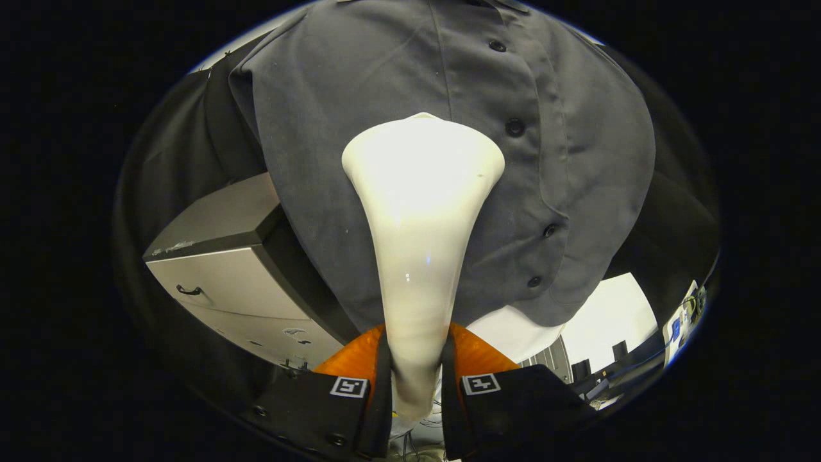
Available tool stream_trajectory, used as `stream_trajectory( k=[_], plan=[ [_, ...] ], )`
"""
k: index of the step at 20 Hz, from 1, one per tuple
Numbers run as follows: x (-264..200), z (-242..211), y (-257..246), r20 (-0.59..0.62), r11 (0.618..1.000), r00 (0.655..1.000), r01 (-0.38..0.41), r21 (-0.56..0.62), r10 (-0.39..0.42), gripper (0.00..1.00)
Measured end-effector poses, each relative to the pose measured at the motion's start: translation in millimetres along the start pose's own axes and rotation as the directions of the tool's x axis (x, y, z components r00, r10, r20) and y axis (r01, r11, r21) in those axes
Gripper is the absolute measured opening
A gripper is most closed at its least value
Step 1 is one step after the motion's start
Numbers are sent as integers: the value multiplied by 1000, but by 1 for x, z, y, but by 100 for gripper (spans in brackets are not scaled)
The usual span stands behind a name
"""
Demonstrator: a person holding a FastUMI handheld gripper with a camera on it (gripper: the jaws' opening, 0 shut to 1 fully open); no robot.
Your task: Iron the clothes twice with a garment steamer, once on the left side and once on the right side.
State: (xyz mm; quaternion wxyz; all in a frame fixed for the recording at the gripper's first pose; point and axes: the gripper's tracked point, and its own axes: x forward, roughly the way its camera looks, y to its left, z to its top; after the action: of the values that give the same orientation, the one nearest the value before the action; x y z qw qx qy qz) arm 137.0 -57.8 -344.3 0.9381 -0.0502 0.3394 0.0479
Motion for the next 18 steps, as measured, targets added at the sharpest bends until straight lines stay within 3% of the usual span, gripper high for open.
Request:
stream_trajectory(
  k=[18],
  plan=[
    [45, -86, -5, -124, 1000, 992, 5, 26, -1, 40]
  ],
)
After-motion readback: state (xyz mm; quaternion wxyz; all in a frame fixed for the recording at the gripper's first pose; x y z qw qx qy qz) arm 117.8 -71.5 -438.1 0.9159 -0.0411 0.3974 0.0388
